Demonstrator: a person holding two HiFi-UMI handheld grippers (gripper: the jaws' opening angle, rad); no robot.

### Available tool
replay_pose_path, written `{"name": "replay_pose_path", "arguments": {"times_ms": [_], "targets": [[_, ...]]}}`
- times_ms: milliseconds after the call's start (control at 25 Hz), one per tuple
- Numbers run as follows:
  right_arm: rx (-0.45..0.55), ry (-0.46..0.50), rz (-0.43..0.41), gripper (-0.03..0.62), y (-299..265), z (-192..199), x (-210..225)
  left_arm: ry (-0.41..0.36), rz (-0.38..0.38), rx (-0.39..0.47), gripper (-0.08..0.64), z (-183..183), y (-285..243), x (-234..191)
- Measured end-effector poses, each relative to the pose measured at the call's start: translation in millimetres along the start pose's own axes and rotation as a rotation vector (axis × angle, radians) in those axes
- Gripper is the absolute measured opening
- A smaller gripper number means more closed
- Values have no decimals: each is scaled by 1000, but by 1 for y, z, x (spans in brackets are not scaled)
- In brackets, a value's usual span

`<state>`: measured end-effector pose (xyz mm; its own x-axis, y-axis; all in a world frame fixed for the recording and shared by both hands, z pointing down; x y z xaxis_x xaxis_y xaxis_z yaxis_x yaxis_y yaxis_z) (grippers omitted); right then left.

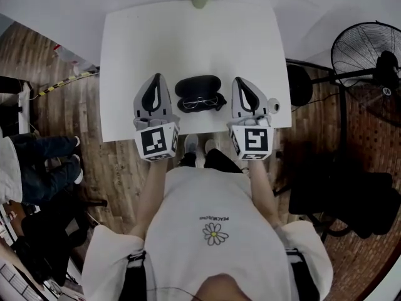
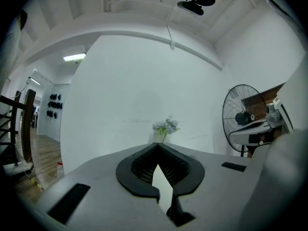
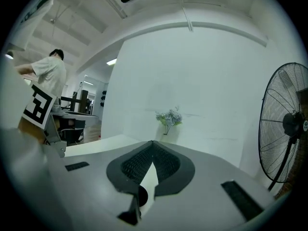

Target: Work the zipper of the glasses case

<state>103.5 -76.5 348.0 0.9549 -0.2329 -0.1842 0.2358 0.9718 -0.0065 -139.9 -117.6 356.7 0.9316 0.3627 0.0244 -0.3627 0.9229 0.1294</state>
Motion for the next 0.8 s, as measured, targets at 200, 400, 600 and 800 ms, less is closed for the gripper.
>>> {"name": "replay_pose_path", "arguments": {"times_ms": [200,400,600,800], "targets": [[1,-23,-48,8,-7,9,8,-2,-3,-21,14,2,-6,15],[-3,-38,-91,8,-9,15,2,7,-24,-56,12,11,3,18],[-8,-49,-125,8,-10,20,4,14,-35,-89,13,20,6,24],[-79,-46,-209,8,-10,37,-5,10,-39,-106,12,23,5,24]]}}
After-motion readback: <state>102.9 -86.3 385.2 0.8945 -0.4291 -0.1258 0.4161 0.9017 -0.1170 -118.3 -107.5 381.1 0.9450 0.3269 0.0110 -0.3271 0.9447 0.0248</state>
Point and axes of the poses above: the fingertips, and each gripper's own axes: y backward along the fingers, x to its right, z out of its underside, the point moved 10 cm from there along y, backward along the fingers, and after that the axes turned 7 degrees about x, right-handed, at the moved point
